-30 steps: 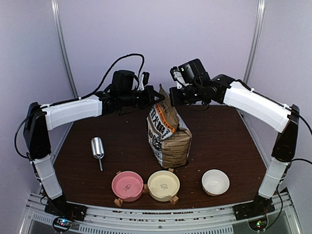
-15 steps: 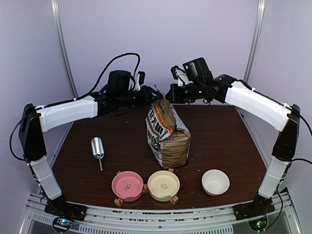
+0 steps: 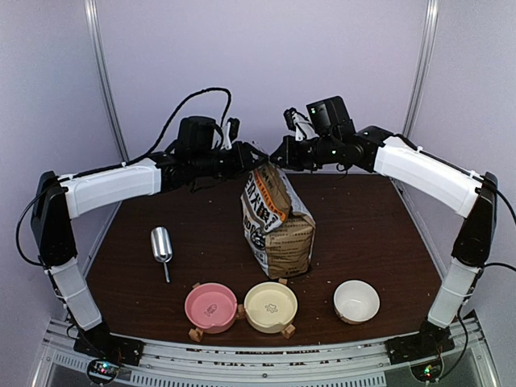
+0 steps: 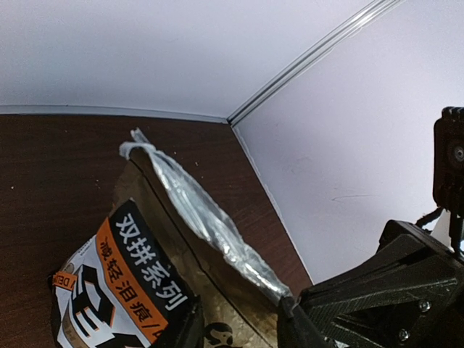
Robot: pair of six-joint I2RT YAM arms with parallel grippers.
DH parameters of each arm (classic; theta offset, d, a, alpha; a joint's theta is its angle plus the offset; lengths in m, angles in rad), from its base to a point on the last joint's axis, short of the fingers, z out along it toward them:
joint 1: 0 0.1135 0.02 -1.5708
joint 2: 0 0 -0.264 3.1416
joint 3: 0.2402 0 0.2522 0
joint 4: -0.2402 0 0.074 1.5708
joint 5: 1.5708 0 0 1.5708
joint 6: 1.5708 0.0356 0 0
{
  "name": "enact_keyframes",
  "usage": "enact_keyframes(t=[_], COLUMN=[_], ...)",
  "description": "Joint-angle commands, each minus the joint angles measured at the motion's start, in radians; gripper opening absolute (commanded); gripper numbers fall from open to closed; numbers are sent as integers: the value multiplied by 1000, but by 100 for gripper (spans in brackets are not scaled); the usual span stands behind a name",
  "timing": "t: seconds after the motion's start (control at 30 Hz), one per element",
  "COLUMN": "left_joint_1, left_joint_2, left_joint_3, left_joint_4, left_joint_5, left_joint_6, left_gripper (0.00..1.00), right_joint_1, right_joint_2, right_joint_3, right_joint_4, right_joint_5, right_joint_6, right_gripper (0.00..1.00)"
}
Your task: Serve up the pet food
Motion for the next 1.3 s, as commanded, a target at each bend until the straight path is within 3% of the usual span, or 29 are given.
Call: enact_keyframes(t=[0.0,0.73,1.07,1.27], left_joint_1=[7,12,11,11], left_joint_2=[1,50,47,45], left_joint_3=[20,45,17,-10], left_joint_4=[54,78,94,105], left_joint_5=[14,98,105,108], left_joint_6=[5,-9,-22,-34], left_gripper=[38,42,26,23], right_joint_1=[6,5,5,5], right_joint_2=[2,37,51,50], right_joint_3=[-19,25,29,30], right_joint_4=[-34,-97,-96,-91], right_joint_5=[-25,-42,-41,-23], right_joint_6=[-4,-53,-47,-43], right_gripper=[0,0,0,0])
